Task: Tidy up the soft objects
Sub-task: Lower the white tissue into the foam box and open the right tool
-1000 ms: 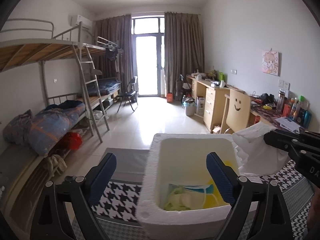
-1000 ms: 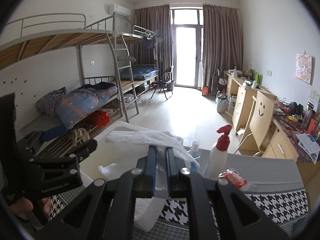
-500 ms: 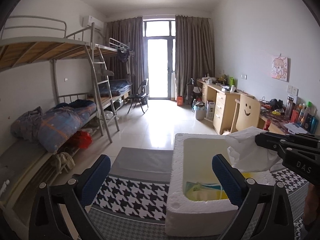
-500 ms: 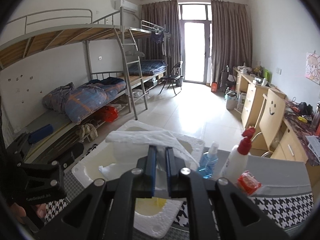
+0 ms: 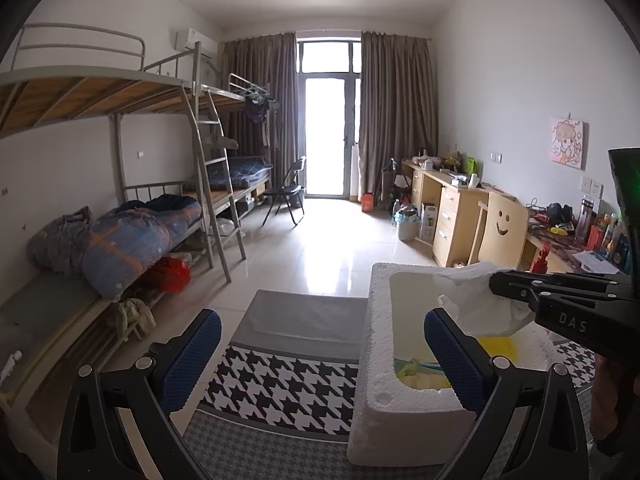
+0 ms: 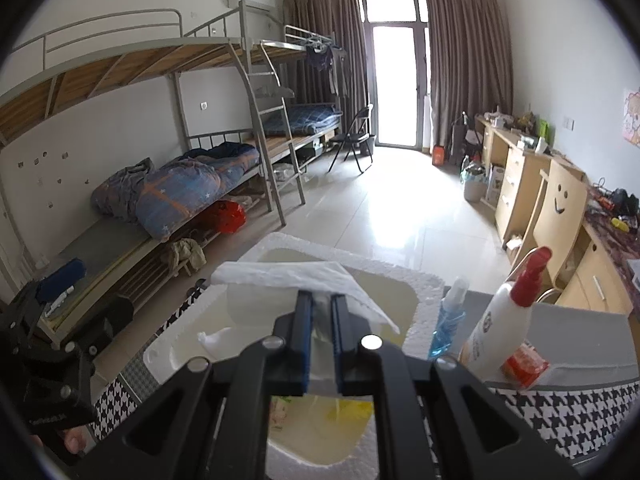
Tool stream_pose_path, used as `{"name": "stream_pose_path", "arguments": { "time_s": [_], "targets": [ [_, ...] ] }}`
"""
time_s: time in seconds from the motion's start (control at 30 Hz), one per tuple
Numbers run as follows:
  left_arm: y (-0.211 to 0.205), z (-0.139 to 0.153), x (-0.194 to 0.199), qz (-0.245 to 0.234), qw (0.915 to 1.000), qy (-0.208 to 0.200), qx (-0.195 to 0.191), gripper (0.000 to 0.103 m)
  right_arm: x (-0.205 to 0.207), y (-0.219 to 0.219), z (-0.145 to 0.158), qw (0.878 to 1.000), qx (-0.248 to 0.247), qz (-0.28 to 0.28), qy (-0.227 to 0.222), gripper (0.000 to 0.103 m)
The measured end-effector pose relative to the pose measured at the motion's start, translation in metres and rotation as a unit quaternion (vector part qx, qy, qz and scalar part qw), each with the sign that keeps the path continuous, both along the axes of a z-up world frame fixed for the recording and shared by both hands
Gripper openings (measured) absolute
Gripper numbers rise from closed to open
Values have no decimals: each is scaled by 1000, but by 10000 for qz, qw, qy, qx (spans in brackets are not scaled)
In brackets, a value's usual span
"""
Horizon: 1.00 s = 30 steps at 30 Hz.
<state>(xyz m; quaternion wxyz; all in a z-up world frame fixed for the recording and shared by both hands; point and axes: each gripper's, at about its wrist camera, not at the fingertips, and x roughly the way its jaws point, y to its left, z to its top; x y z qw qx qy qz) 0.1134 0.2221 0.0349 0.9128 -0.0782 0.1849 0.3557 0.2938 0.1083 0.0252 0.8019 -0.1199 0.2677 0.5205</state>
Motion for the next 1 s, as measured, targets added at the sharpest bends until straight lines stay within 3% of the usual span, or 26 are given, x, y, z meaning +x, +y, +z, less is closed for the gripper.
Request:
{"name": "stream_pose_path", "arguments": {
  "time_s": [0.1,0.17,0.23,0.7,0.8,0.83,0.87,1.0],
  "targets": [
    [0,0,0,14,10000,-15,-1,102,-5,2,-3,10000,-64,32,-19,14],
    [-1,0,0,18,10000,-23,-6,102,-5,3,-5,9999,-115,96,83,35],
    [-1,0,0,10,10000,-8,11,102,-5,2,-4,9998,-93,90,151,44],
    [-3,0,1,1,10000,-27,51,102,-12,-6,5,9999,-36,116,35,45],
    [-6,-1,1,-6,10000,-32,49,102,-12,-11,6,10000,22,59,18,66],
    [-7,-1,1,-18,10000,-25,55,102,-13,-12,8,10000,54,-6,-37,83],
    [-8,-1,1,-27,10000,-22,66,102,-14,-16,9,9998,112,-70,-133,93],
    [-13,0,0,-54,9999,-33,88,102,-19,-23,13,9991,197,-120,-365,95]
  ]
}}
